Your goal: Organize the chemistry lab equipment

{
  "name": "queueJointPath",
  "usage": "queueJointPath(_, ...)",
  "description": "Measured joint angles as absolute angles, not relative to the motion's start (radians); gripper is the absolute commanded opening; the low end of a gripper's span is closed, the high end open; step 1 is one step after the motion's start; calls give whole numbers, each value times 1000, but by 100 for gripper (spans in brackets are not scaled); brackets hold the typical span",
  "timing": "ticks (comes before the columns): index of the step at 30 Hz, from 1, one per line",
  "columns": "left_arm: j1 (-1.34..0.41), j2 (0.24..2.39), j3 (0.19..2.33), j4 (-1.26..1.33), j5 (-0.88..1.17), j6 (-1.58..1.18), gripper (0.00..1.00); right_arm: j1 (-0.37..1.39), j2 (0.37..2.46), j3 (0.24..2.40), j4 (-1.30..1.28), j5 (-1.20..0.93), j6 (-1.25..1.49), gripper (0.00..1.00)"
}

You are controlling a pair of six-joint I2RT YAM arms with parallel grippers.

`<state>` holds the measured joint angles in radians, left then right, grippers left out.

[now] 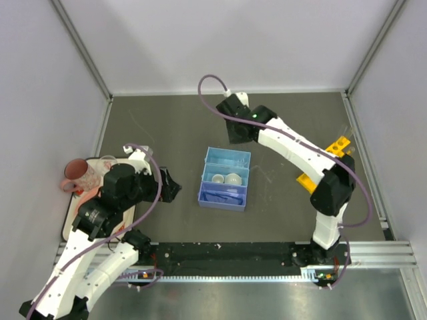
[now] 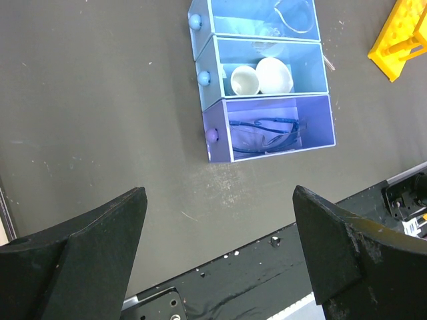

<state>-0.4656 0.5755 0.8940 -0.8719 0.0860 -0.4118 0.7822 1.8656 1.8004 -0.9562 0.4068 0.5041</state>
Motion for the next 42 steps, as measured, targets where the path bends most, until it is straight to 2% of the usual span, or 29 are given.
queueJointPath(8, -466, 590, 894, -866, 86, -411, 96, 701, 1794, 1937, -1000, 421, 464, 35)
queueJointPath(9, -466, 589, 894, -866, 86, -411, 96, 672, 1794, 1941, -1003, 420, 462, 46)
queueJointPath(12, -466, 589, 894, -866, 86, -411, 96, 579, 1816, 1954, -1019, 422, 451, 62)
queueJointPath(15, -466, 589, 894, -865, 86, -411, 96, 508, 1872, 1998, -1025, 422, 440, 74)
queueJointPath(19, -466, 590, 894, -864, 86, -408, 96, 455, 1964, 2061, -1025, 424, 426, 84)
queueJointPath(22, -466, 597, 894, -860, 87, -401, 96, 433, 2039, 2101, -1025, 419, 414, 87)
queueJointPath(31, -466, 625, 885, -838, 93, -389, 96, 377, 2205, 2130, -1009, 368, 403, 88)
queueJointPath(42, -466, 633, 875, -830, 101, -370, 96, 351, 2295, 2136, -986, 337, 402, 88)
